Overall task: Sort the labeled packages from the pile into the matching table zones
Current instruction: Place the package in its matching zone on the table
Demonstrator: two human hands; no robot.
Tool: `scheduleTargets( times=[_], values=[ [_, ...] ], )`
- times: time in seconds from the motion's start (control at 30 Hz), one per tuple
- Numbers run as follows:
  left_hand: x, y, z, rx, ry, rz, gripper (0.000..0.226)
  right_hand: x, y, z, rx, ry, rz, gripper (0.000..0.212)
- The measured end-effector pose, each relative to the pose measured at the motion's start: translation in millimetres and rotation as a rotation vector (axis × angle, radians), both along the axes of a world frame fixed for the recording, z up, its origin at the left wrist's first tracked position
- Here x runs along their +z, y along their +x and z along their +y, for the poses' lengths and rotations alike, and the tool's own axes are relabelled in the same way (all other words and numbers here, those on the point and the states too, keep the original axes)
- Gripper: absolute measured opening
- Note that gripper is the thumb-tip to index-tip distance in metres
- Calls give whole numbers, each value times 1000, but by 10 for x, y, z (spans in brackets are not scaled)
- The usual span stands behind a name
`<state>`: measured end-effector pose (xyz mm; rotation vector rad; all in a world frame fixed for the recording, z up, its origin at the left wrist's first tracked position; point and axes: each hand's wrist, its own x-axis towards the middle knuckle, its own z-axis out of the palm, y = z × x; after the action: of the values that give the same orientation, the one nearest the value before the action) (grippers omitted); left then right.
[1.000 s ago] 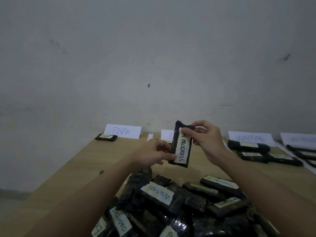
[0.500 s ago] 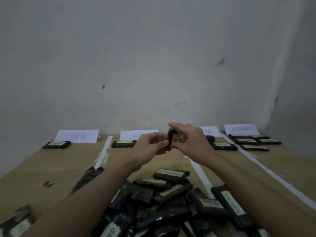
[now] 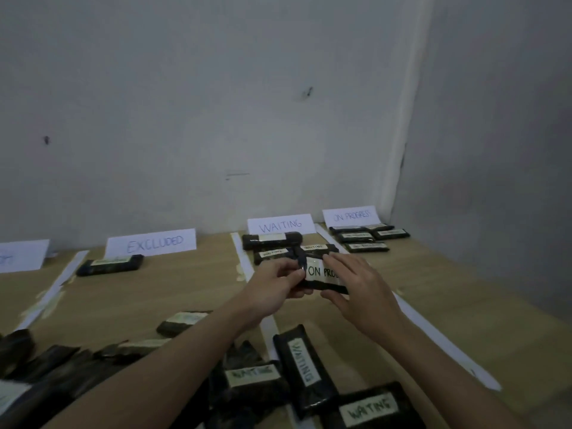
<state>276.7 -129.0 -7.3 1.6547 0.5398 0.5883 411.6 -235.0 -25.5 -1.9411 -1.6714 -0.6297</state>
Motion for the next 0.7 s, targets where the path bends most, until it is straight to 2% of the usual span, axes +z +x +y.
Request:
scheduleTargets(
  times=[0.17, 0.37, 0.43, 0.53, 0.7],
  values=[
    [-143, 633, -82, -35, 179, 219, 19, -117, 574, -137, -106, -108, 38, 59],
    [-412, 1321, -28, -197, 692, 445, 42, -211, 1508, -20, -223, -266, 30, 56],
    [-523, 1528, 5, -261, 828, 470, 45, -238, 1838, 57, -254, -302, 20, 63],
    [-678, 1816, 27, -288, 981, 442, 47, -267, 2322, 180, -342, -377, 51, 55],
    [-864, 2054, 10, -302, 1099, 373, 47, -358, 2998, 371, -396, -460, 125, 65]
  ],
)
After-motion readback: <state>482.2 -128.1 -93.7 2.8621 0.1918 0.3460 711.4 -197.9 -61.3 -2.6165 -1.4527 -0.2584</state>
